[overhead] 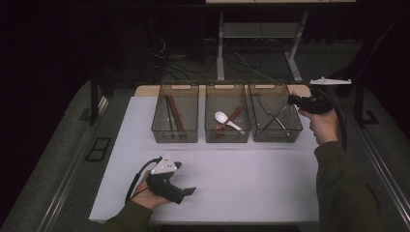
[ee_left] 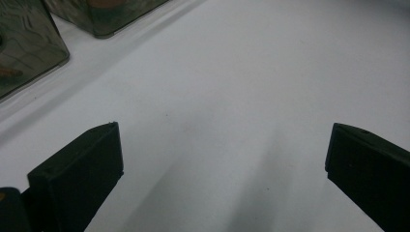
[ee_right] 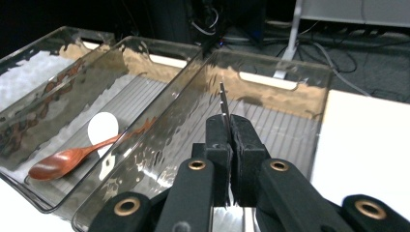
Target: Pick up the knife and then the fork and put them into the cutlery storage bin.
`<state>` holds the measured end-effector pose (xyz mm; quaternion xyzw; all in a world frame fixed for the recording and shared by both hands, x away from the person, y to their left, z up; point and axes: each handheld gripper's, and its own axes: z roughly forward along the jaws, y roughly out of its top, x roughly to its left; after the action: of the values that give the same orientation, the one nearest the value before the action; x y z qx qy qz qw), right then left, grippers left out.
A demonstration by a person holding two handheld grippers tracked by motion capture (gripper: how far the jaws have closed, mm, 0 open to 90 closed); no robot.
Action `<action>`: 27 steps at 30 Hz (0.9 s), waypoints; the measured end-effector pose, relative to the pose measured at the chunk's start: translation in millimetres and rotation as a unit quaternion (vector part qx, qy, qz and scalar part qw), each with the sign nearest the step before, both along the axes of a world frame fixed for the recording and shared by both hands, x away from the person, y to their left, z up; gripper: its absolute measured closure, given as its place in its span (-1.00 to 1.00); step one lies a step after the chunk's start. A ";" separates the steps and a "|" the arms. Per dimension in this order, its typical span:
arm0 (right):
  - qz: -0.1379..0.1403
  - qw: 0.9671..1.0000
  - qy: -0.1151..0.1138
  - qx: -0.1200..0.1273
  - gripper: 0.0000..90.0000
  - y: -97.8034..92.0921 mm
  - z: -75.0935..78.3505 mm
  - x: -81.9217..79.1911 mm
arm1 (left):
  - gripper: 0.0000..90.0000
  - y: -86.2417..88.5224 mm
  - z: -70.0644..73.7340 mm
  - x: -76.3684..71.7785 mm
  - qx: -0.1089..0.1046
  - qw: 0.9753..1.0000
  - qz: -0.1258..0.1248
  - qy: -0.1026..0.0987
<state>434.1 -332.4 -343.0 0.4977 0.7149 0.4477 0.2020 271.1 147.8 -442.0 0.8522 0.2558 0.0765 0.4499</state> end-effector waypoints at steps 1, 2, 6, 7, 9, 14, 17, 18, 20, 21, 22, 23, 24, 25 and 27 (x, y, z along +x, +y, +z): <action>0.003 1.000 0.005 0.003 0.94 1.9 -2.7 1.2 | -1.00 -0.2 -0.1 -0.1 0.000 1.000 -0.001 0.000; 0.004 1.000 0.010 0.006 0.94 3.7 -5.2 2.3 | -1.00 -0.3 0.0 -0.3 0.000 1.000 -0.001 -0.001; 0.008 1.000 0.017 0.013 0.93 8.1 -13.9 7.1 | -1.00 -0.5 -0.1 -0.3 0.002 1.000 -0.004 0.000; 0.007 1.000 0.019 0.017 0.93 7.8 -15.2 8.2 | -1.00 -0.6 -0.2 -0.5 0.002 1.000 -0.004 0.000; 0.002 1.000 0.021 0.016 0.92 6.3 -17.4 10.0 | -1.00 -0.9 -0.3 -0.5 0.002 1.000 -0.004 0.001; -0.012 1.000 0.026 0.003 0.88 1.3 -24.1 13.9 | -1.00 -1.6 -0.7 -0.3 0.005 1.000 -0.006 0.002; -0.014 0.999 0.030 0.002 0.86 -1.3 -29.2 15.9 | -1.00 -1.8 -0.7 -0.4 0.007 1.000 -0.007 0.001; -0.016 0.999 0.034 0.002 0.85 -2.0 -30.5 16.5 | -1.00 -1.9 -0.7 -0.6 0.008 1.000 -0.007 0.001; -0.019 0.999 0.036 0.003 0.84 -4.4 -33.4 18.3 | -1.00 -2.3 -0.8 -0.6 0.008 1.000 -0.008 0.001; -0.020 0.999 0.036 0.001 0.83 -5.5 -34.8 19.1 | -1.00 -2.5 -0.9 -0.7 0.008 1.000 -0.008 0.002; -0.020 0.999 0.038 -0.001 0.82 -6.1 -35.8 19.6 | -1.00 -2.6 -1.1 -0.6 0.007 1.000 -0.009 0.002; -0.020 0.999 0.037 -0.006 0.79 -6.6 -36.6 20.2 | -1.00 -2.7 -1.2 -0.5 0.007 1.000 -0.009 0.003; -0.025 0.999 0.036 -0.014 0.56 -6.3 -36.6 19.9 | -1.00 -2.8 -1.4 -0.5 0.005 1.000 -0.008 0.003; -0.036 0.999 0.031 -0.023 0.30 -7.0 -36.5 20.2 | -1.00 -2.7 -1.3 -0.5 0.005 1.000 -0.008 0.003; -0.049 0.998 0.032 -0.032 0.12 -10.9 -36.4 20.2 | -1.00 -2.8 -1.2 -0.6 0.003 1.000 -0.007 0.003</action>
<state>454.3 -343.3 -379.4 0.5396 0.7095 0.3979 0.2169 270.4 145.0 -443.2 0.8559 0.2504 0.0718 0.4468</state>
